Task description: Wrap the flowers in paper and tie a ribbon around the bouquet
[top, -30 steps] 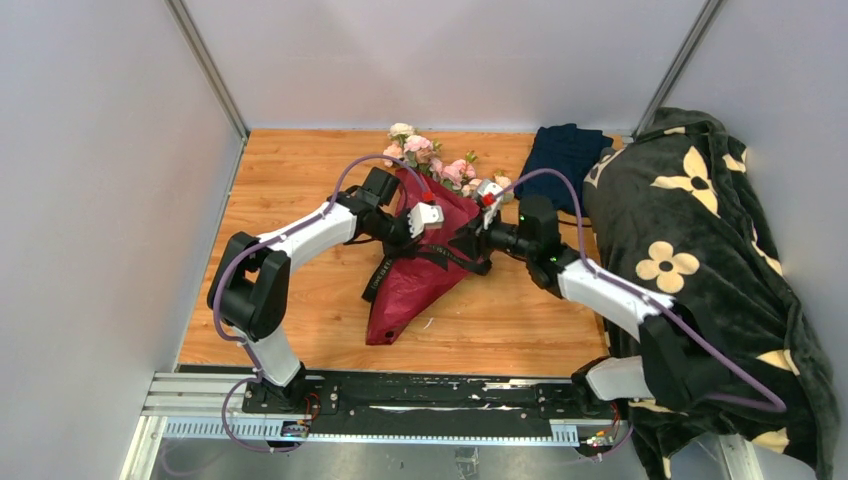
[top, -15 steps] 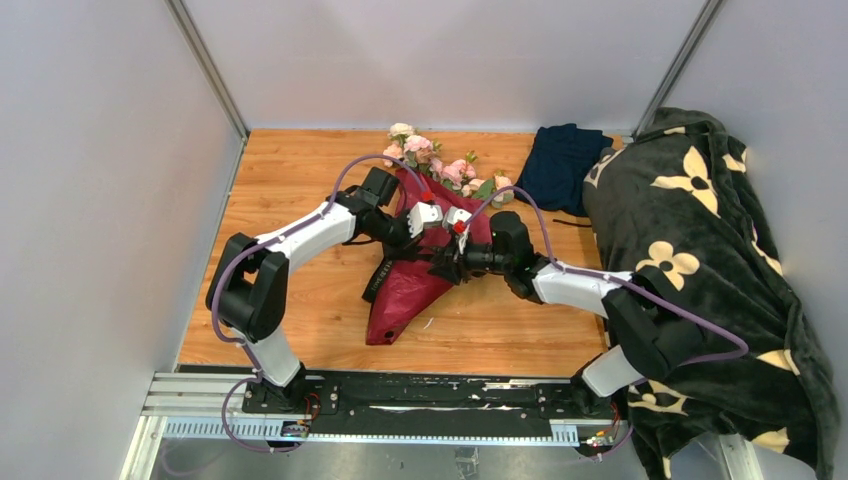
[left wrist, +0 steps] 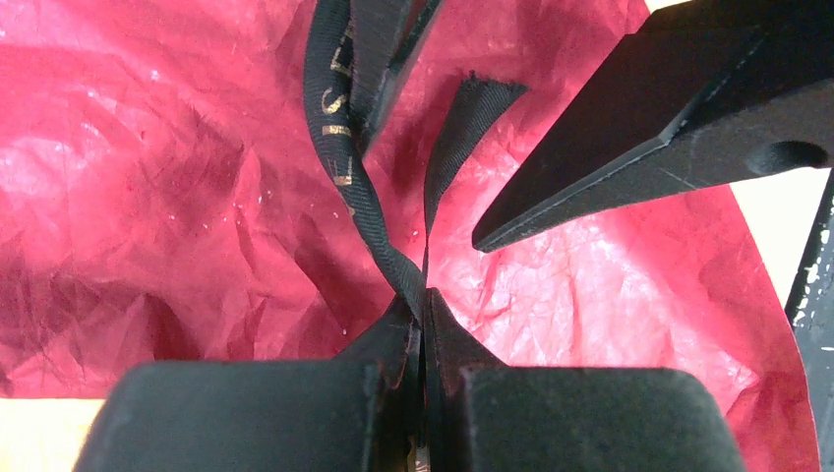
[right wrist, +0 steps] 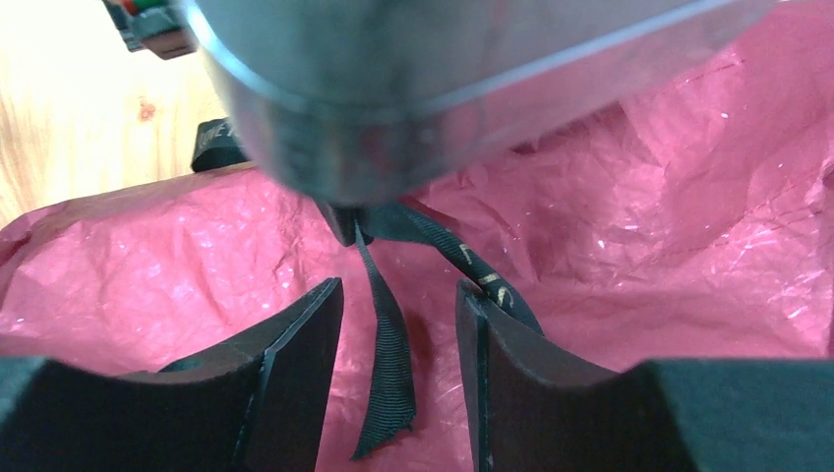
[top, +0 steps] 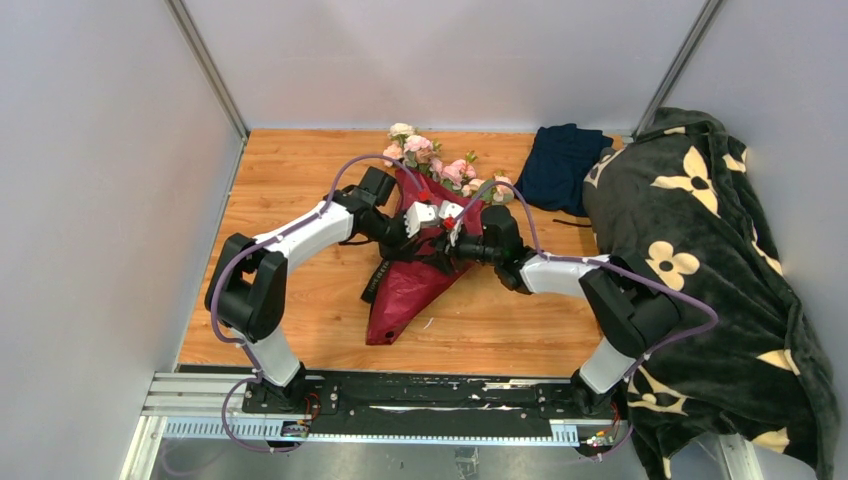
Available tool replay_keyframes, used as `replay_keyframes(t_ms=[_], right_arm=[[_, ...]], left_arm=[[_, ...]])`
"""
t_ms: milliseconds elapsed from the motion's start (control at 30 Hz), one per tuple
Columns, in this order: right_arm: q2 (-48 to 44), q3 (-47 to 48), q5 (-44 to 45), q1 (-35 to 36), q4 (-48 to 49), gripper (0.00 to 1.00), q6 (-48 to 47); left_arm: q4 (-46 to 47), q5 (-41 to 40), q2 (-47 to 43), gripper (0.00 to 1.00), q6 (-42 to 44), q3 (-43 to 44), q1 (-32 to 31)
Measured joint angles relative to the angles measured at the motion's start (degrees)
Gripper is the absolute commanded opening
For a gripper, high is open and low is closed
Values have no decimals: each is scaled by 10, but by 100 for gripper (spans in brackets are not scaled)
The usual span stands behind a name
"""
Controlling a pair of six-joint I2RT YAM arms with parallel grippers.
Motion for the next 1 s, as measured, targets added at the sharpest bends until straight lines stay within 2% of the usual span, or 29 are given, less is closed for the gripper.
replay_keyframes(t_ms=[200,400,700,1000], right_arm=[[27,12,-14,0,15,48,-6],[34,12,-21,0,26,49,-6],[-31,-133,-27,6,155,50,44],[-31,-136,-10,6,190,47,65]], left_arm=[[-17,-7,0,0,-3,0,7],[-24,-13,0,0,-3,0,9],[16,-11,0,0,-26,1,-10],[28,14,-10,0,-27,-1,-11]])
